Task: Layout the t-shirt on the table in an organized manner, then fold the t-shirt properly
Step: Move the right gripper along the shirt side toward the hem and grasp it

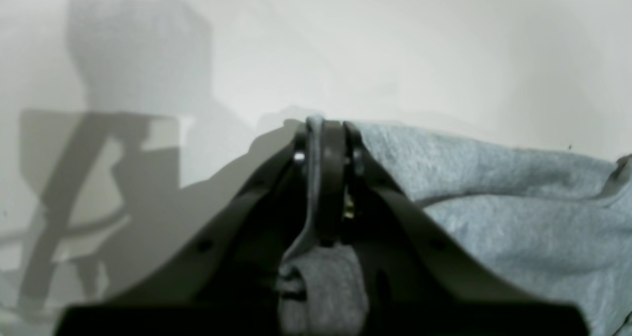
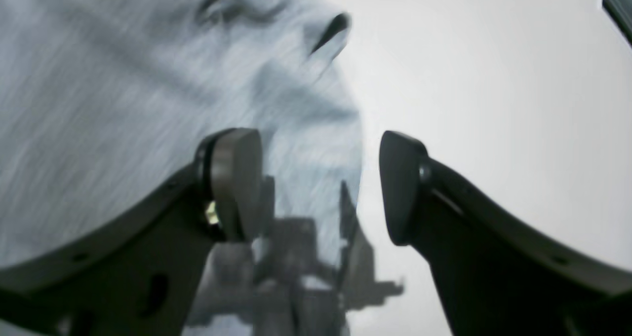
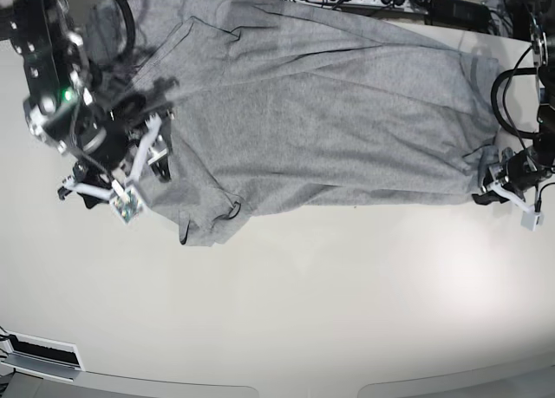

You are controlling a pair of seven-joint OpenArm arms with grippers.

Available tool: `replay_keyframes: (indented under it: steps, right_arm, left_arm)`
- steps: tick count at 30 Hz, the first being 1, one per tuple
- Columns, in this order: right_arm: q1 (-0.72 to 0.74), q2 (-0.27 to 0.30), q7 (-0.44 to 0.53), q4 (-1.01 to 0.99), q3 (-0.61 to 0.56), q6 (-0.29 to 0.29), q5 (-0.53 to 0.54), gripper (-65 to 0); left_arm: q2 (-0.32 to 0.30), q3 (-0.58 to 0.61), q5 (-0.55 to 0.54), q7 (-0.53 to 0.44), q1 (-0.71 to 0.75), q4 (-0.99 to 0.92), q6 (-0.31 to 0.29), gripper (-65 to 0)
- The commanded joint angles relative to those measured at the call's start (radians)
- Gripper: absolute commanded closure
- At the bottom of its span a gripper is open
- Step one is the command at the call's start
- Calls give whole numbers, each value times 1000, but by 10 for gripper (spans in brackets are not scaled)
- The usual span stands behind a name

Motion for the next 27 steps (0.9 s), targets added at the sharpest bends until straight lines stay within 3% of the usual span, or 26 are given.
replay_keyframes:
  steps: [1,3,6,9,15,20,27]
  right_arm:
    - [53,-8,24,-32,17,-10,-2,-393]
    - [127,-45,23,-145,50,5,39,-393]
    - [232,-87,23,-331,139,89,148,-393]
    - [335,-113,10,-533,245,211,259,-393]
    - [493,-112,-88,-940,433,435,423,-393]
    - [523,-113,-97,-1143,487,489,521,-393]
    - [500,-116,-93,-1169,484,500,489,-392]
  left_arm:
    - [-19,-1,10,11,-16,8,7,0]
    - [-19,-1,10,16,-16,8,7,0]
    - [-19,-1,10,19,-16,8,7,0]
    - [-19,-1,10,19,-16,8,7,0]
    - [-19,-1,5,18,-16,8,6,0]
    - [-19,-1,-21,26,-17,8,3,0]
    - [-19,-1,-21,30,-16,8,3,0]
